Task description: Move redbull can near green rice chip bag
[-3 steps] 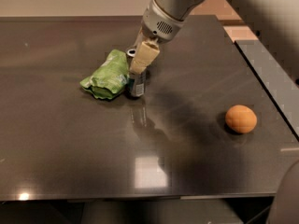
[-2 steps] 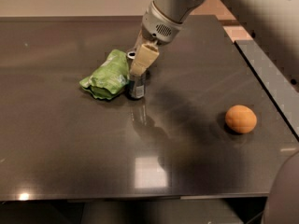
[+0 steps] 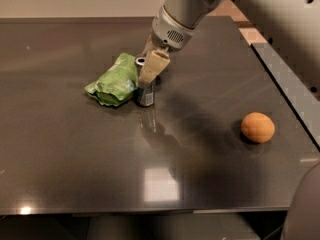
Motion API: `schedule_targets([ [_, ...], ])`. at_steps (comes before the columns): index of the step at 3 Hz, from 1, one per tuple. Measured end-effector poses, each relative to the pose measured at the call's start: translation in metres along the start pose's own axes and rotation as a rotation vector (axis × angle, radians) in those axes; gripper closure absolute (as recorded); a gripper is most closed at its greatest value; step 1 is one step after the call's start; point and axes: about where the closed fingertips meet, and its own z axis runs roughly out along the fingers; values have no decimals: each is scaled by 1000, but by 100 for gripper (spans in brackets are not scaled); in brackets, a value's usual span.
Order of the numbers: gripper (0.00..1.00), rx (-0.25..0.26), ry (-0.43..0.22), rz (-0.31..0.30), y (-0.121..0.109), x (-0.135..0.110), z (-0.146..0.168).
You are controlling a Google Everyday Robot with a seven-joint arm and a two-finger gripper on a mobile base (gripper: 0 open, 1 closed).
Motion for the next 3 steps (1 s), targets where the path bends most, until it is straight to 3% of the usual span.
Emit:
schedule_targets([
  [1, 13, -1, -1, -1, 0, -1, 2],
  [2, 0, -2, -1, -2, 0, -2, 4],
  [3, 0, -2, -1, -2, 0, -2, 4],
])
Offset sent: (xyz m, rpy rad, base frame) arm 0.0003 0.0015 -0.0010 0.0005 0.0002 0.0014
